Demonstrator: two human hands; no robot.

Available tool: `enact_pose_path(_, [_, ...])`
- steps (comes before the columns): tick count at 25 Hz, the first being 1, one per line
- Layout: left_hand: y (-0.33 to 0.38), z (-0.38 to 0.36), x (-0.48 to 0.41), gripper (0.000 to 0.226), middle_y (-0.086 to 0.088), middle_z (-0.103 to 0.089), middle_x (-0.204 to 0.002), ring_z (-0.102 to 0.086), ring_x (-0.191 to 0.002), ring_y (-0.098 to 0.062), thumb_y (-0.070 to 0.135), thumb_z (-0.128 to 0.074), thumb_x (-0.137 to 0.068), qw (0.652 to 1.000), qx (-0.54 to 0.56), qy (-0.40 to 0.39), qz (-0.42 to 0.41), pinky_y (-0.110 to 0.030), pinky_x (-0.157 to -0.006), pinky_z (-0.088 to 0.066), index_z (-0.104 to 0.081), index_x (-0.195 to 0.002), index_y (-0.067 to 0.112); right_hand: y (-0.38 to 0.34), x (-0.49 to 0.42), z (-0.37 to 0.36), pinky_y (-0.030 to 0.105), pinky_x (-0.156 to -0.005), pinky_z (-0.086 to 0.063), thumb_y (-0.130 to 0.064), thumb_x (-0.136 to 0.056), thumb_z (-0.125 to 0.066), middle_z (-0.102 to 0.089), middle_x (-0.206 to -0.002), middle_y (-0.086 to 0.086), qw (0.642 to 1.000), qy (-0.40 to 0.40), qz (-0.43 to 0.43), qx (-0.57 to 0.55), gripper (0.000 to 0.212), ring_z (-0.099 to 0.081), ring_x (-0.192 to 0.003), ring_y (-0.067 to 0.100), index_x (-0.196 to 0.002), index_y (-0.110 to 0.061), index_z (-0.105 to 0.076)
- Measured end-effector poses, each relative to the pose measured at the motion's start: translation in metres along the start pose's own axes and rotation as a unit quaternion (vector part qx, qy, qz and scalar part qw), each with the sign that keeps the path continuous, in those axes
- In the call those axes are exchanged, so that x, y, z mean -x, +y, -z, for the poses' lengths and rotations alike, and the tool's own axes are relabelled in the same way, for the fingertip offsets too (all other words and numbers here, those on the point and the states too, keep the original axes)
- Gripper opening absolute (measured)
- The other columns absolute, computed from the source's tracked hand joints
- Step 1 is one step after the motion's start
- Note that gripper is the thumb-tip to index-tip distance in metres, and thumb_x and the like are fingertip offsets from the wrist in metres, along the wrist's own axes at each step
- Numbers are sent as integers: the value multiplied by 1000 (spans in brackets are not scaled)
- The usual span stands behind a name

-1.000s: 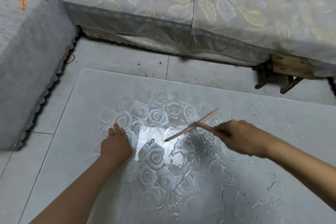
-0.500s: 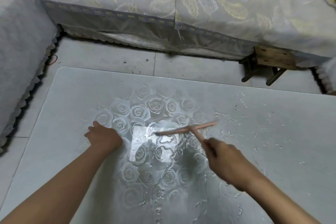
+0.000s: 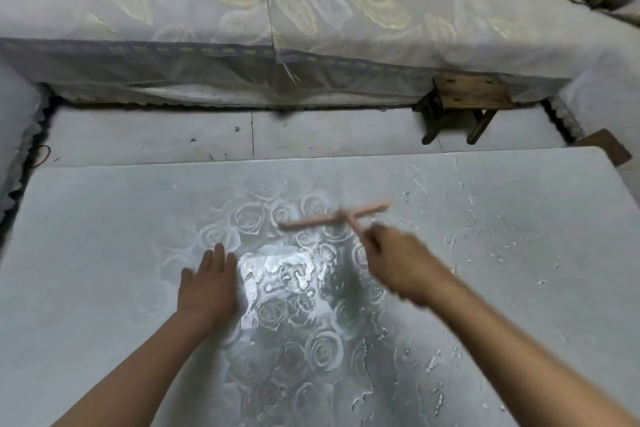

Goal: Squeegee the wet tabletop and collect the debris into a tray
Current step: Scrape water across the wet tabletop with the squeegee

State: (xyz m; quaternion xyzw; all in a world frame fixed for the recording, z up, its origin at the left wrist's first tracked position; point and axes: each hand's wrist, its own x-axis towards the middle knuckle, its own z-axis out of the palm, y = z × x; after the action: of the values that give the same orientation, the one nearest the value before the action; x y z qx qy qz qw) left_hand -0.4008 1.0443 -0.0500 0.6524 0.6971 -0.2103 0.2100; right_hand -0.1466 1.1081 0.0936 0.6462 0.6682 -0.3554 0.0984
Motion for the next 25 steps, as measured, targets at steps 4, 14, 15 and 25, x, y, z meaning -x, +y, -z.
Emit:
enact_pose_path(4, [2,13,-8,57,-9,6,-159,-5,-146,-24,20,-33,-95,995,-21,-93,8,-51,-110,-27,-11,-148,12,7,36,6,20,-44,-30,-26,-97,-39,-59,-80,0,999,-43,2,20,25,-49,-60,15,-115,-19,-56])
enact_pose_path(14, [9,19,-15,57,-18,2,-158,-14,-144,-31,19,-29,-95,990,-79,-117,17,-47,-114,-23,-15,-148,5,26,-3,-8,23,-42,-34,-20,-99,-36,-55,-74,1,997,27,-47,-54,15,-49,-52,14,-110,-19,-46])
enact_pose_path(15, [8,19,-14,56,-18,2,-158,-14,-145,-31,18,-28,-95,990,-74,-117,15,-48,-113,-23,-15,-148,5,31,19,-21,25,-44,-36,-23,-100,-35,-56,-73,0,997,26,-51,-58,12,-51,-53,14,-105,-20,-45])
enact_pose_path(25, [-24,5,-2,60,-3,4,-161,-21,-145,-20,17,-35,-95,996,81,-31,-32,-45,-113,-21,-13,-151,18,-47,-7,7,19,-38,-29,-19,-94,-40,-54,-75,0,997,-2,73,8,33,-44,-51,12,-125,-26,-50])
